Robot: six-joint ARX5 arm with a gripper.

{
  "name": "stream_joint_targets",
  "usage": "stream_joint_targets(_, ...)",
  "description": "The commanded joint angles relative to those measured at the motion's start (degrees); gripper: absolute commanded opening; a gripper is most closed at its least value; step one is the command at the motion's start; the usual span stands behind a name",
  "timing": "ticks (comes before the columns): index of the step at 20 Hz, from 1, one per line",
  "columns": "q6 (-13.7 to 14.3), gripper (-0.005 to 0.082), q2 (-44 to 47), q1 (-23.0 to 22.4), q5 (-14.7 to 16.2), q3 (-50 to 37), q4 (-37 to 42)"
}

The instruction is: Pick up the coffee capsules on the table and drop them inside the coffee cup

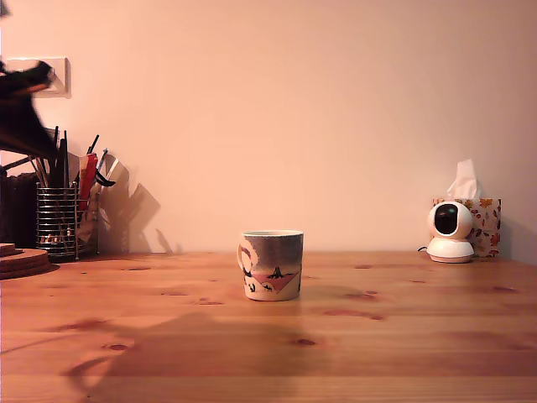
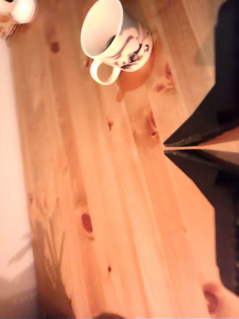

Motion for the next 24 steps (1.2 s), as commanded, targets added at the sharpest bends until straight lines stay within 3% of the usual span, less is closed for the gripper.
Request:
stream_joint_targets(1,-1.1,-0.002,-3.3,0.1,-0.8,-3.7,1.7)
stream_joint_targets(12,-2.7,-0.002,-26.5,0.1,-1.8,-16.3,1.6)
stream_joint_targets(18,-3.3,-0.002,-37.7,0.1,-3.7,-16.8,-4.8)
stream_joint_targets(24,-6.6,-0.002,-47.7,0.1,-4.5,-16.8,-9.0)
